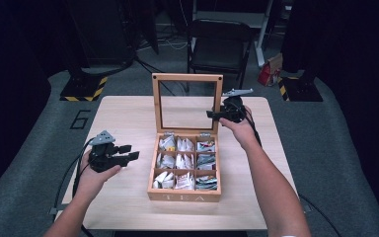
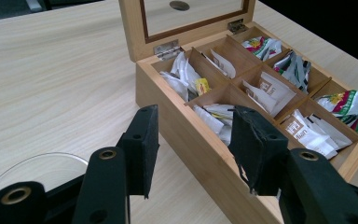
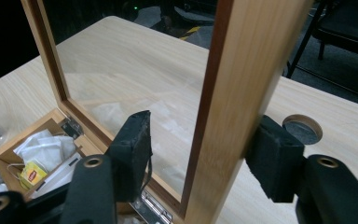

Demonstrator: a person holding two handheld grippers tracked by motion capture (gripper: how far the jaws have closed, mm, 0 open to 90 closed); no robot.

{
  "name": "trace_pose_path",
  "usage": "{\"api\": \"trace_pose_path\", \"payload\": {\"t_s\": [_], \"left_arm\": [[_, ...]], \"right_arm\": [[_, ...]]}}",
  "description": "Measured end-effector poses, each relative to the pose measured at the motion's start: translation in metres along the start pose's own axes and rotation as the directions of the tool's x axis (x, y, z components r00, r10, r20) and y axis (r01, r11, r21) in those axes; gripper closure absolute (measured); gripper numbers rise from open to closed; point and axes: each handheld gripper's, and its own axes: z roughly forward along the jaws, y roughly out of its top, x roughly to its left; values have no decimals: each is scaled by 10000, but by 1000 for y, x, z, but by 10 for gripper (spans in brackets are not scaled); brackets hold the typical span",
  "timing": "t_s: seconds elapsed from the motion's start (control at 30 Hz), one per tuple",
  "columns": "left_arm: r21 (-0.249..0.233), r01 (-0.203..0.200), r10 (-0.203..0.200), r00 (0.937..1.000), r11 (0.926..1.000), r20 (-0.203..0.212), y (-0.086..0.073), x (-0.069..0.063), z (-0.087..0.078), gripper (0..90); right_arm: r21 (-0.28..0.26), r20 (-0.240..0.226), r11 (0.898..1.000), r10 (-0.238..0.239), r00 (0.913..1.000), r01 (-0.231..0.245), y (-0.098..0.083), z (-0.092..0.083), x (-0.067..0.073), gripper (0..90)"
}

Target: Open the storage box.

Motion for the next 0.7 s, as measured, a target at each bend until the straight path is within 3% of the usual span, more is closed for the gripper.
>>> {"api": "trace_pose_path", "payload": {"t_s": [0.47,0.53,0.7], "left_arm": [[-41,63,-63,10000,10000,-47,-1,0,0,517],[33,7,-7,10000,10000,-1,0,-1,0,517],[18,-11,11,10000,10000,43,3,-2,-1,517]], "right_arm": [[-76,-60,9998,178,9998,-178,5,-1,-1,492],[-65,-251,9991,424,9988,-425,5,-3,-4,531],[9,-185,9995,307,9994,-307,6,-6,-3,565]]}}
